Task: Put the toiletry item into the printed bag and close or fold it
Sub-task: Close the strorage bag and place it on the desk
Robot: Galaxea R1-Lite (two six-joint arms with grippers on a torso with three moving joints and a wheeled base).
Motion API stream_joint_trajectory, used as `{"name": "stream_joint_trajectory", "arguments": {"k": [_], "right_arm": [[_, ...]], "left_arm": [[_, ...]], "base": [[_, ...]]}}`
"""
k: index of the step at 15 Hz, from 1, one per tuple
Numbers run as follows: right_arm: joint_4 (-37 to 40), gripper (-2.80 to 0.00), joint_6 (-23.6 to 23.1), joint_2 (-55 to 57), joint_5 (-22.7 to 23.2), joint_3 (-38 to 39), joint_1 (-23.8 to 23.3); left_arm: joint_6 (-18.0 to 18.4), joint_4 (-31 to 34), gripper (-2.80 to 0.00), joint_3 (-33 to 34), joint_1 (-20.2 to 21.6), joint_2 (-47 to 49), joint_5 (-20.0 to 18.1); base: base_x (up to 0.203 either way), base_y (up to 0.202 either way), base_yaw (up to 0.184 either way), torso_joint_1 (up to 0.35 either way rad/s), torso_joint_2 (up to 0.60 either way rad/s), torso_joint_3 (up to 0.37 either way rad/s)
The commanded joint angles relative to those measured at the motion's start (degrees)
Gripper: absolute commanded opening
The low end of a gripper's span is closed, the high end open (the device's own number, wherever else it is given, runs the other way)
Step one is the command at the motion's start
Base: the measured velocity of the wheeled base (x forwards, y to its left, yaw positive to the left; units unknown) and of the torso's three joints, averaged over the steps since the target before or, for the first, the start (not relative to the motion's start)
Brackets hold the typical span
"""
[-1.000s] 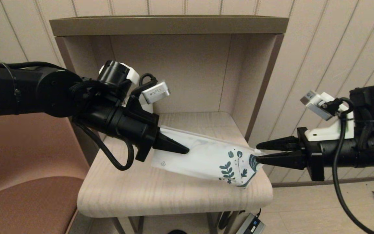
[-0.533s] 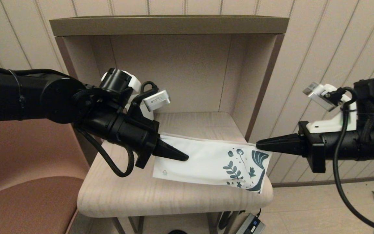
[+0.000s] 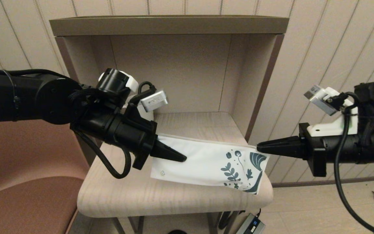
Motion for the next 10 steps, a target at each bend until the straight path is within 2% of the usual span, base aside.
{"name": "stream_joint_trajectory", "arguments": {"k": [1,9,10], "right_arm": [[-0.9,-2.80,-1.6,0.1,1.9,1.3,0.0],[-1.0,-2.80,-2.1,0.1,2.1,1.9,0.1],[-1.1,0.00,-2.2,0.1,2.2,2.3,0.1]], "left_arm": [[0.2,0.1,-2.80,-0.1,0.0,-0.4,-0.3],[0.3,-0.1,-2.80,0.1,0.0,-0.4,-0.3],[0.3,-0.1,-2.80,0.1,0.0,-0.4,-0.3]], "base": [[0.000,0.000,0.000,0.000,0.00,0.000],[0.000,0.000,0.000,0.000,0.00,0.000],[0.000,0.000,0.000,0.000,0.00,0.000]]}}
